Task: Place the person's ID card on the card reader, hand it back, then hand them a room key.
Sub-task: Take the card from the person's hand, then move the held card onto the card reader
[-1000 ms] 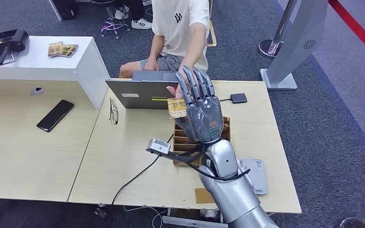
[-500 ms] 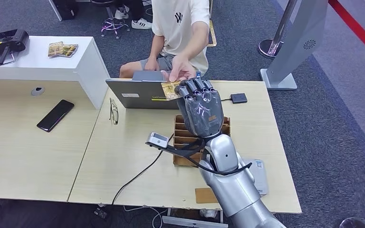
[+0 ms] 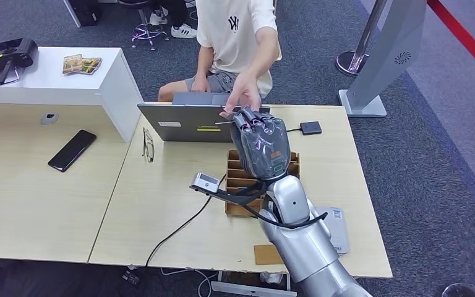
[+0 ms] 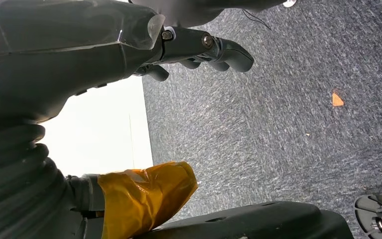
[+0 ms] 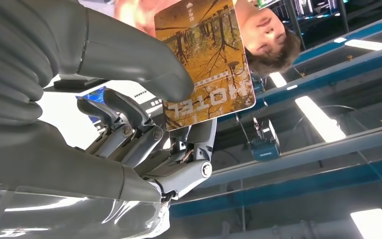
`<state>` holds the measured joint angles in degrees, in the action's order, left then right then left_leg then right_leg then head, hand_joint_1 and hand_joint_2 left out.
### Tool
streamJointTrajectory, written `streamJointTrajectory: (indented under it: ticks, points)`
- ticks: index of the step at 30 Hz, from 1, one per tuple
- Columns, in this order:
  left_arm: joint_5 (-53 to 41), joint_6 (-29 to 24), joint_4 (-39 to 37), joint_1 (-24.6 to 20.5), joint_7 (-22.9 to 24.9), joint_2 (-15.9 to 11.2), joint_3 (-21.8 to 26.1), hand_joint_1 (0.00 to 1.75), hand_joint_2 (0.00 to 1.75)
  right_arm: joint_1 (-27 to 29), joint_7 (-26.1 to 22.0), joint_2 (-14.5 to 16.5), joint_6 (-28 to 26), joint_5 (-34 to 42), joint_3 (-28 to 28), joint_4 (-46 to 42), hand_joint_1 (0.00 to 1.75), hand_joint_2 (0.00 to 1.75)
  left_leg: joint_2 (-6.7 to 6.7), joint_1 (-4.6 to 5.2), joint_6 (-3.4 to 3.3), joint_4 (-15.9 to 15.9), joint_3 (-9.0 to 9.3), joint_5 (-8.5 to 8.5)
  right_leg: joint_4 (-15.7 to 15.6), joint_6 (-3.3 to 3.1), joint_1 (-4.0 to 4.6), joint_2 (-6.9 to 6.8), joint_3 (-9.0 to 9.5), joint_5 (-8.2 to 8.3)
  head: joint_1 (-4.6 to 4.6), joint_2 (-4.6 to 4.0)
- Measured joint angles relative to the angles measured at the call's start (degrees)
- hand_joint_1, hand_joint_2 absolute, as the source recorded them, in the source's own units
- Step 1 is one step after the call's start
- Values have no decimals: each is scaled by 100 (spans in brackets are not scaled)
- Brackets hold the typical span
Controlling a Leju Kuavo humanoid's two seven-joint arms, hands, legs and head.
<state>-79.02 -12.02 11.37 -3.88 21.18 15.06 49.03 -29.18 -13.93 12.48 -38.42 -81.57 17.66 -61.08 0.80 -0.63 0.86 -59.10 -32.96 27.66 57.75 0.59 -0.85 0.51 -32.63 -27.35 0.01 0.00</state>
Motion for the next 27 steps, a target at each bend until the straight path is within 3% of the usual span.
streamJointTrajectory:
  ticks: [12,22,27]
  points:
    - [54,-8,0,0,0,1,1,0,175,1,-422,26,0,670,-102,212,175,175,0,0,0,0,0,0,0,0,0,0,0,0,0,0]
    - [200,-38,0,3,0,2,31,0,175,83,-903,85,33,3241,-354,364,175,175,0,0,0,0,0,0,0,0,0,0,-1,0,0,0]
    - [304,-107,0,13,0,4,106,0,175,337,-948,44,413,4672,-534,108,175,175,-1,1,0,0,0,1,-1,0,0,1,-4,0,-1,0]
